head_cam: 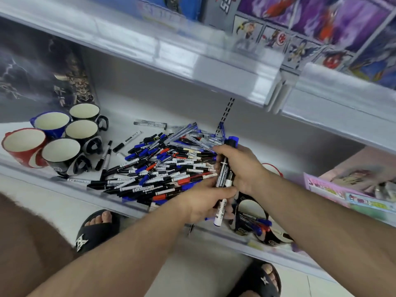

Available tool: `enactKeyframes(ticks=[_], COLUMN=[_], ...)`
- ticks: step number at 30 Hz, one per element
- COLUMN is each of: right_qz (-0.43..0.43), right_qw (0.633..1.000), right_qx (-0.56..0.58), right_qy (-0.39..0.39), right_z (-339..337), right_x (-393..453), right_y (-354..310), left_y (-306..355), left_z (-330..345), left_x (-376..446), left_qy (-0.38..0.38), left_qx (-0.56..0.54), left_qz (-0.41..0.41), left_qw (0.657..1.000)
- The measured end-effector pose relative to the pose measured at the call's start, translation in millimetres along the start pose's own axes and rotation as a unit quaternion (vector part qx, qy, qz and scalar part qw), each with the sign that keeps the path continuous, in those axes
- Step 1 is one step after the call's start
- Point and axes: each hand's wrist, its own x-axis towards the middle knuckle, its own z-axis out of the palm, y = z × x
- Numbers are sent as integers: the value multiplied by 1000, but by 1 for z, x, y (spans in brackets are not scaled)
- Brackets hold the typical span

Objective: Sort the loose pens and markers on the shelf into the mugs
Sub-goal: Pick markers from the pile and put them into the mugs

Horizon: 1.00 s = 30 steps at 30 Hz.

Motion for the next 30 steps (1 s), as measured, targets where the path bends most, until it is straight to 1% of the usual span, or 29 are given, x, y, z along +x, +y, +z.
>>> enactKeyframes(ticks=[1,3,5,6,7,9,12,15,17,19,22,24,27,30], right_qz=[-21,-39,-8,8,16,4,-34,-86,-83,-56,-41,-51,-66,-50], right_qw=[998,987,983,981,977,966,966,954,962,977,988,984,970,957], right_qx=[-59,-156,-172,-179,-202,-255,-254,-282,-254,-205,-135,-107,-79,-99], right_qy=[4,-23,-65,-70,-60,-30,-41,-52,-48,-18,66,132,220,266], right_z=[-3,-12,-25,-34,-42,-58,-74,-81,-85,-96,-123,-145,-182,-213], right_x=[-5,-15,-25,-29,-34,-40,-48,-56,-58,-55,-45,-41,-38,-34], right_y=[0,-2,-5,-6,-8,-8,0,9,14,16,14,10,6,12], left_y=[-1,-1,-2,-1,-1,-2,-8,-16,-21,-24,-27,-30,-37,-47], left_z=[4,7,7,7,6,7,14,22,24,23,22,24,29,34], left_x=[-4,-13,-19,-21,-22,-23,-23,-19,-15,-10,1,12,28,43], left_qy=[-2,-7,-25,-32,-34,-31,-29,-11,2,13,47,72,101,121], left_qx=[-15,-41,-71,-88,-100,-96,-64,-54,-28,-4,-12,-23,-11,-13], left_qz=[-5,-14,-18,-18,-18,-17,-14,-11,-14,-21,-33,-31,-27,-32], left_qw=[1000,999,997,995,994,995,997,998,1000,1000,998,997,994,992])
